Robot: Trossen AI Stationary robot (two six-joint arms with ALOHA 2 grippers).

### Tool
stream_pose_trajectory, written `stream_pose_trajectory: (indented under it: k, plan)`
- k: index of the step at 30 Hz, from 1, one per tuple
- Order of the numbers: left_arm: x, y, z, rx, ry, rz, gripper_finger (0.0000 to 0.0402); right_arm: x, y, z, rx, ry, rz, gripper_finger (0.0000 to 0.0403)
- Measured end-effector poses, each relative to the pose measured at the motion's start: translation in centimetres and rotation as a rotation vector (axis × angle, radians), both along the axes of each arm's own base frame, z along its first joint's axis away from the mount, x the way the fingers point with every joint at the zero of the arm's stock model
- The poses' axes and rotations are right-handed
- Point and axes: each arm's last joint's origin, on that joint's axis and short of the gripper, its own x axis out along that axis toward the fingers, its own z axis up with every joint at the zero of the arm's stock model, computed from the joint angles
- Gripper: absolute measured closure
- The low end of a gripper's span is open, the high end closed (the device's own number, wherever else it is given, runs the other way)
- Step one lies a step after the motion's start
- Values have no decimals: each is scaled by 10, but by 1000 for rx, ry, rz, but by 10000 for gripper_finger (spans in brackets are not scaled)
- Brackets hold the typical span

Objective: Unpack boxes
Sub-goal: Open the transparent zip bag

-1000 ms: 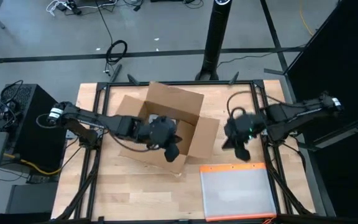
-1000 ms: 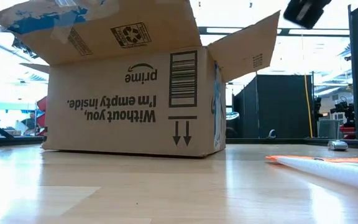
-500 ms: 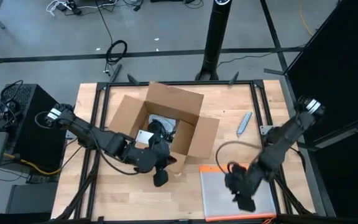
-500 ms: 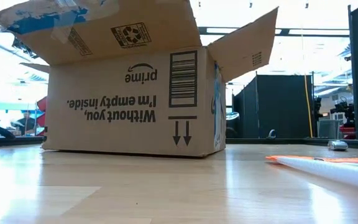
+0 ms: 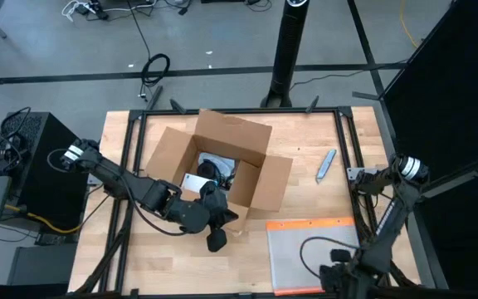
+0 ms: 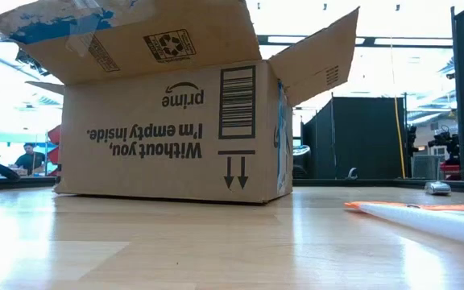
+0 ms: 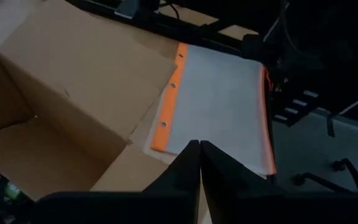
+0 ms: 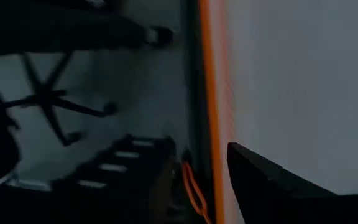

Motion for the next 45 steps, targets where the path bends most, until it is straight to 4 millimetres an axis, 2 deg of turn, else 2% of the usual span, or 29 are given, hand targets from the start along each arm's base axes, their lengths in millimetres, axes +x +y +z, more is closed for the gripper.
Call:
stream_pose_trajectory:
  k: [8, 14, 18, 22, 23, 38, 42, 45]
  plan:
    - [5, 1, -1, 7, -29, 30, 400, -37, 21, -24, -146, 92, 6, 246]
    - [13, -4, -4, -13, -62, 32, 398, -46, 23, -44, -251, 129, 13, 253]
    - [17, -7, -8, -33, -63, 34, 400, -45, 20, -45, -277, 137, 6, 289]
    - [18, -9, -8, -60, -78, 34, 397, -42, 20, -44, -265, 124, 42, 367]
    - [19, -9, -7, -73, -84, 40, 397, -41, 19, -43, -268, 116, 59, 380]
    - [41, -8, -20, -130, -137, 98, 398, -34, -26, 11, -407, -27, 138, 403]
    - [48, -13, -28, -129, -136, 77, 397, -26, -37, 36, -311, -112, 66, 403]
    - [50, -17, -34, -133, -120, 54, 400, -17, -38, 40, -266, -136, 46, 403]
